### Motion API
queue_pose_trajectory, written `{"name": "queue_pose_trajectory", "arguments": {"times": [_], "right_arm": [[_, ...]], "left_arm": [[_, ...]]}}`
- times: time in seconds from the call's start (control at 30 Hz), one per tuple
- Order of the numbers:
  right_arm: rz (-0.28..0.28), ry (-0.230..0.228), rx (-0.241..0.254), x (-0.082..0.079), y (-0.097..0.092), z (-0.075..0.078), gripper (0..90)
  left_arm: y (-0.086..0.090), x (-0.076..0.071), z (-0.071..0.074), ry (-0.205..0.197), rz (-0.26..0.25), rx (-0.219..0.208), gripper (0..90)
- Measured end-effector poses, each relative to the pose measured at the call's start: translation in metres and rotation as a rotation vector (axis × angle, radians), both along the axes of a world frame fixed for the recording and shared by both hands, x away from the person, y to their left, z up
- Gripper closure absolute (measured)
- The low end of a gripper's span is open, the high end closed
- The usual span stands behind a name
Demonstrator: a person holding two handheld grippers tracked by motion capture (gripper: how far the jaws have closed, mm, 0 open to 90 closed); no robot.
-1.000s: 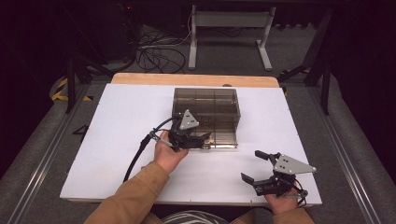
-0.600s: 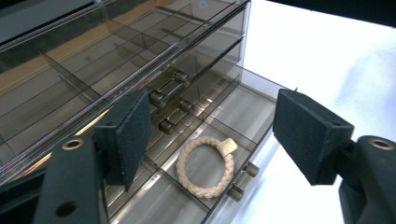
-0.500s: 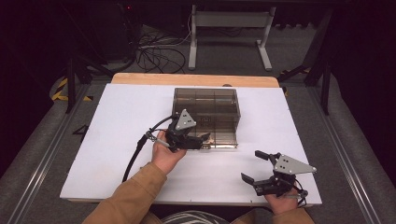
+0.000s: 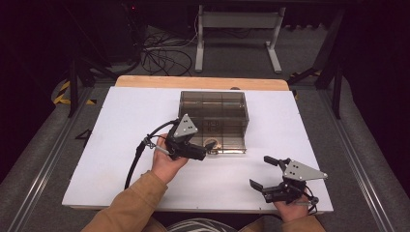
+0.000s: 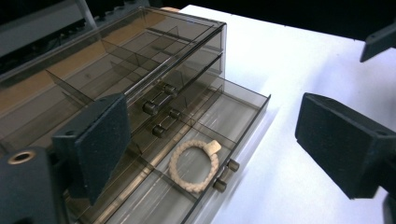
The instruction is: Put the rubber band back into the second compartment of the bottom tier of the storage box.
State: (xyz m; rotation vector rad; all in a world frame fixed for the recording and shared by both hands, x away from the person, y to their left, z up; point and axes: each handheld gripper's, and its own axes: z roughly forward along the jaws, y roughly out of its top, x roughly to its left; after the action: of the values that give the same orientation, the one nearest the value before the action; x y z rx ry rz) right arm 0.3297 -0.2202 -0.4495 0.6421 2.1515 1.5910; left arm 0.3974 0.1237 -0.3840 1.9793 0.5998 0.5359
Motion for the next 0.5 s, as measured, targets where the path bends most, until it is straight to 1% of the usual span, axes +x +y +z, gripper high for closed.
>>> {"name": "queue_pose_trajectory", "arguments": {"times": [0.13,0.2,0.27,0.4,0.5], "right_arm": [[-0.001,-0.002,0.0,0.0,0.0,0.0,6.5],[0.0,0.0,0.001,0.0,0.0,0.0,6.4],[-0.001,-0.002,0.0,0.0,0.0,0.0,6.4],[-0.002,0.001,0.0,-0.001,0.0,0.0,6.4],[0.001,0.001,0.001,-0.001,0.001,0.0,6.4]], "left_arm": [[0.011,-0.006,0.004,0.006,-0.022,-0.048,8.9],[0.017,-0.01,0.005,-0.007,-0.023,-0.067,8.3],[0.023,-0.014,0.005,-0.022,-0.028,-0.074,7.6],[0.036,-0.021,0.003,-0.033,-0.039,-0.093,7.5],[0.044,-0.027,0.001,-0.043,-0.044,-0.121,7.3]]}}
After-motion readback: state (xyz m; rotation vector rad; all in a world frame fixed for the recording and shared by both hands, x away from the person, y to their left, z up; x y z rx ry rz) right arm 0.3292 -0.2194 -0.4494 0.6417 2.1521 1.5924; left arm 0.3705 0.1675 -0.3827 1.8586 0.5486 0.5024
